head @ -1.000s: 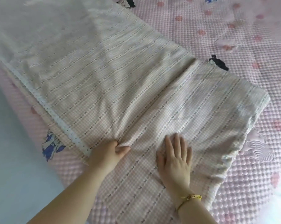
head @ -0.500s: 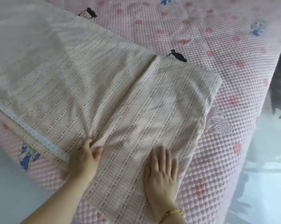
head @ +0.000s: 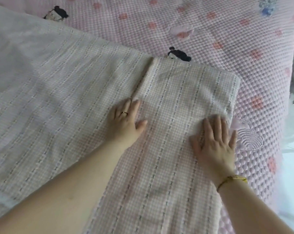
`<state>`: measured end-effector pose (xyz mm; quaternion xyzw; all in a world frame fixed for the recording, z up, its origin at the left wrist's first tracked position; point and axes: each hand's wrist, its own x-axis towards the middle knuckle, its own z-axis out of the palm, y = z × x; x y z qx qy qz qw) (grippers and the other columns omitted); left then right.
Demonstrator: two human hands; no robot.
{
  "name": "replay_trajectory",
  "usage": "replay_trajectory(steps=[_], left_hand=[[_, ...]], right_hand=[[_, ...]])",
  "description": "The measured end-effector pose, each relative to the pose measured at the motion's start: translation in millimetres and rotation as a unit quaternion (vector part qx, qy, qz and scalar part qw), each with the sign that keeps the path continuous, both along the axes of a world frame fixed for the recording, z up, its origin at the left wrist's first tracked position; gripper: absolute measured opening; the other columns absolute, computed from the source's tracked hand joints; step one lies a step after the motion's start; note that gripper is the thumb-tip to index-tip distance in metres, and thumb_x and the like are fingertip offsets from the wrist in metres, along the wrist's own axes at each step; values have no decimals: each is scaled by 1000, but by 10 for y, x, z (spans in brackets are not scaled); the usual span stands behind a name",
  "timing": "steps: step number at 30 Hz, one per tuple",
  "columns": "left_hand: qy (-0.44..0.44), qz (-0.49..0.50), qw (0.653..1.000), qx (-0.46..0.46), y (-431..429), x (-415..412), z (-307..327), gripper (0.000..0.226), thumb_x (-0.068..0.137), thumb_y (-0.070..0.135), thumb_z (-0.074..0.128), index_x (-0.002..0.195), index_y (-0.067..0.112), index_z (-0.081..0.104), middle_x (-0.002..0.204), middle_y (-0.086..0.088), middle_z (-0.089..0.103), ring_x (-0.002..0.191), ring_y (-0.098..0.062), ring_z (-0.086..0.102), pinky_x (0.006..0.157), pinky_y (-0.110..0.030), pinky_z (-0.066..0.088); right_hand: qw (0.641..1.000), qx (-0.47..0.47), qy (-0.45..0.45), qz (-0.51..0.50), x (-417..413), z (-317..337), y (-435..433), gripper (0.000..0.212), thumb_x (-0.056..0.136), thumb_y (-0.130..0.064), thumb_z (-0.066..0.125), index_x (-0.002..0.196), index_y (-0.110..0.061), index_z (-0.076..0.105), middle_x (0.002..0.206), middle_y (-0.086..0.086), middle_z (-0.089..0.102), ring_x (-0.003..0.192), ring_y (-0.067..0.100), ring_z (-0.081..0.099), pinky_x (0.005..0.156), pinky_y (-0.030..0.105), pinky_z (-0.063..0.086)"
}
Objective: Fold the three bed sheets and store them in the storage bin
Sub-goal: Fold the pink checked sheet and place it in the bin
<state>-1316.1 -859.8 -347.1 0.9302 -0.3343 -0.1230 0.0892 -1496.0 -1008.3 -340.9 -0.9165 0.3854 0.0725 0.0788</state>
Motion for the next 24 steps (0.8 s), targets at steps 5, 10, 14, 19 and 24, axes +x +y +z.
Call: replay_trajectory(steps=[5, 10, 14, 19, 24], left_hand=[[-51, -73, 996, 7, -104, 355, -278, 77, 78, 61, 7, 147, 26, 14, 155, -4, 16, 143, -21, 9, 114, -34, -7], [-85, -90, 991, -43, -110, 377, -512, 62, 83, 48, 33, 135, 16, 38, 136, -17, 49, 128, -26, 26, 109, -35, 1], [-77, -82, 992, -48, -122, 375, -493, 60, 81, 47, 34, 132, 16, 36, 134, -17, 51, 126, -27, 27, 110, -35, 2], [-91, -84, 991, -59, -128, 359, -521, 59, 81, 47, 34, 131, 15, 36, 132, -19, 52, 124, -27, 28, 108, -37, 5], [-82, -82, 993, -36, -160, 298, -441, 69, 81, 50, 25, 135, 10, 41, 141, -18, 42, 132, -30, 30, 106, -40, 6]], right_hand=[[994, 5, 23, -102, 702, -116, -593, 66, 93, -52, 20, 148, -20, 1, 156, 1, -13, 142, 14, -16, 112, 39, -16], [990, -12, 25, -138, 846, -276, -703, 66, 92, -52, 14, 148, -20, 1, 156, 1, -9, 143, 15, -12, 113, 40, -13], [990, 1, 16, -140, 836, -222, -685, 62, 96, -45, 21, 148, -21, -1, 156, 0, -13, 142, 14, -15, 113, 38, -14], [981, 47, -33, -185, 691, -127, -441, 60, 97, -44, 23, 148, -23, 2, 156, 1, -10, 143, 16, -14, 115, 37, -10], [975, 82, -64, -197, 6, -65, 281, 62, 95, -46, 29, 147, -27, 2, 156, -4, -7, 143, 14, -8, 114, 28, -10]])
